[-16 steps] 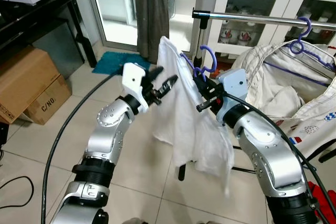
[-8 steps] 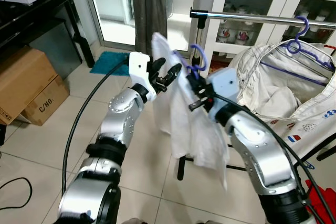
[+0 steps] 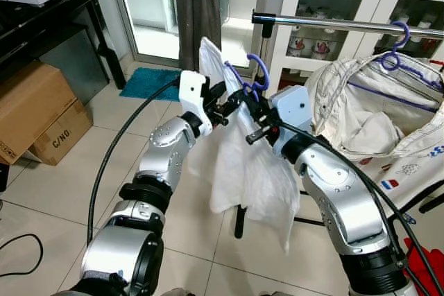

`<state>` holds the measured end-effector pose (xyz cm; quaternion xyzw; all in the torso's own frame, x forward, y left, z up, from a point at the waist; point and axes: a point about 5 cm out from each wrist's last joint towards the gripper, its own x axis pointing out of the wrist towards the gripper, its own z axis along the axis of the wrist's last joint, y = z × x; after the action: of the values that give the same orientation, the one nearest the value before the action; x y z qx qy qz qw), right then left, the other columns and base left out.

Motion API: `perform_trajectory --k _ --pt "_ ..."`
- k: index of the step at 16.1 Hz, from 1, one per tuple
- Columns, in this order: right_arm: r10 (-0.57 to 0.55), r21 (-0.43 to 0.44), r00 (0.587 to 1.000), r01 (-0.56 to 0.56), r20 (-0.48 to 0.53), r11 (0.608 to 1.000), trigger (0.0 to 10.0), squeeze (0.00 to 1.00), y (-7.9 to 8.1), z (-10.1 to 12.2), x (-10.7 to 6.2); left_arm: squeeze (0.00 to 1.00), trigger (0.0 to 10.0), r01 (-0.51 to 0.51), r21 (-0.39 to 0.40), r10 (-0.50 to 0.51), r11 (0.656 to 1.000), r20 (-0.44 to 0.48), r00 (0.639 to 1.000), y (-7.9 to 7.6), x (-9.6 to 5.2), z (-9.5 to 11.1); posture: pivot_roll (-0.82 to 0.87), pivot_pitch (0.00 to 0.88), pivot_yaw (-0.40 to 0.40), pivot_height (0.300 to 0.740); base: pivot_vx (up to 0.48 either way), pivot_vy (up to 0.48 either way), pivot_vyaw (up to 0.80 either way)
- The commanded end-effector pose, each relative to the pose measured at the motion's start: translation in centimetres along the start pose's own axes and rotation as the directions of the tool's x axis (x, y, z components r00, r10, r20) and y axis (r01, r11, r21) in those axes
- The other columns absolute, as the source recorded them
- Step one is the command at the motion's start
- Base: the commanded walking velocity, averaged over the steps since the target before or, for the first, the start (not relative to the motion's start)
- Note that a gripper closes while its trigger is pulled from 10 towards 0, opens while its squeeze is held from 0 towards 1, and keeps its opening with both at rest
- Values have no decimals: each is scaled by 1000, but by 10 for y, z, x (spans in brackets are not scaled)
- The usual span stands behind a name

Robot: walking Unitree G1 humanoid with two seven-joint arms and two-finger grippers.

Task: Hang hanger

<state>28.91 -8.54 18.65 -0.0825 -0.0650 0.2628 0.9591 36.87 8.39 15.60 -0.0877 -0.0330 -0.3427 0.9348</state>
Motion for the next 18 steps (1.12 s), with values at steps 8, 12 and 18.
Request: perform_trajectory --k 8,12,18 --pt "17 -14 997 -16 76 1000 0 0 3 14 4 0 0 9 13 -10 1000 7 1000 3 1 3 -154 0 50 740 0 0 0" --pt "11 -13 997 -10 74 1000 0 0 1 13 4 0 0 3 4 -3 1000 10 1000 4 -1 1 -154 0 49 740 0 0 0" --pt "-13 -9 998 14 56 1000 0 0 -3 10 5 0 0 33 -27 -32 999 41 999 4 -6 1 -146 0 47 740 0 0 0"
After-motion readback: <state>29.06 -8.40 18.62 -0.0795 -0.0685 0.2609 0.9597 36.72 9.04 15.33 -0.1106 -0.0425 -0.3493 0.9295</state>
